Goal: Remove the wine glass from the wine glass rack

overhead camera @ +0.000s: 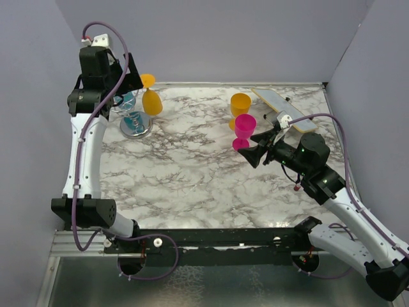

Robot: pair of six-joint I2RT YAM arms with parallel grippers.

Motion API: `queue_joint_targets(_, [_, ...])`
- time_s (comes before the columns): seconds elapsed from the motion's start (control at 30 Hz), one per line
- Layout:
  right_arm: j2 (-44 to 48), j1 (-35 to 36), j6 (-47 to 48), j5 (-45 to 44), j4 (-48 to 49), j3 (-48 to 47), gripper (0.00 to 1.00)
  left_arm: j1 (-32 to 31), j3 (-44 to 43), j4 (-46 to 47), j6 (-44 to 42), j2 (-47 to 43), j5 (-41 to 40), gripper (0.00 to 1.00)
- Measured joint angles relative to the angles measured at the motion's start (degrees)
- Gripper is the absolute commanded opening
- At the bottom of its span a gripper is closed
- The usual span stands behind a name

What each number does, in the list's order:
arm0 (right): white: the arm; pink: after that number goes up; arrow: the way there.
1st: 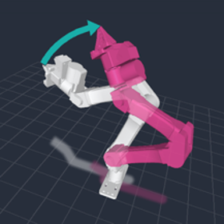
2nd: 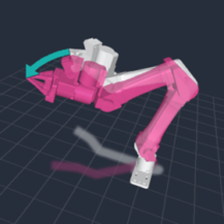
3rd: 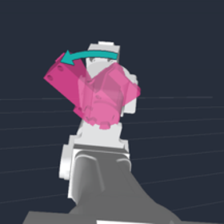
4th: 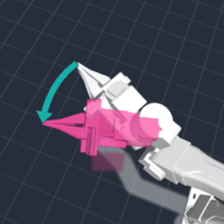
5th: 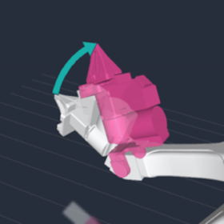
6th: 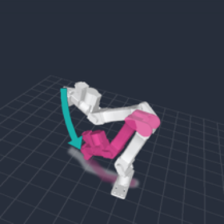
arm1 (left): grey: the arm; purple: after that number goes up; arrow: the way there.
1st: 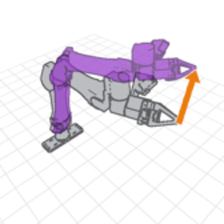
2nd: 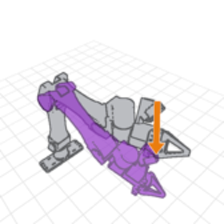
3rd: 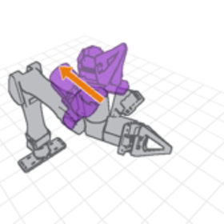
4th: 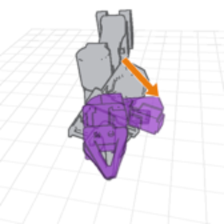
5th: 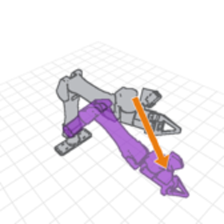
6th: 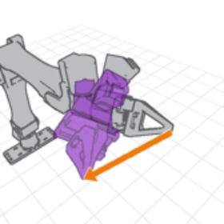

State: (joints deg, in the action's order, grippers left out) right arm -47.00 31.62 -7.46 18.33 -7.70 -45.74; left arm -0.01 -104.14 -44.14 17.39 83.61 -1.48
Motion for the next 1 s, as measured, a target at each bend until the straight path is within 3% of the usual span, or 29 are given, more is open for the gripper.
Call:
queue_joint_targets(0.33, [-0.24,0.00,0.04,-0.11,-0.04,-0.13,0.68,-9.97,-11.47,1.16,-0.35,14.08,-2.67,0.99])
queue_joint_targets(0.67, [-0.50,0.00,0.07,-0.96,-0.02,-0.39,0.68,-10.12,-19.63,0.59,-3.43,24.00,-11.80,0.99])
queue_joint_targets(1.0, [-0.90,0.00,0.09,-1.36,-0.02,-0.50,0.68,-8.04,-24.50,-1.05,-3.43,30.36,-12.87,0.99])
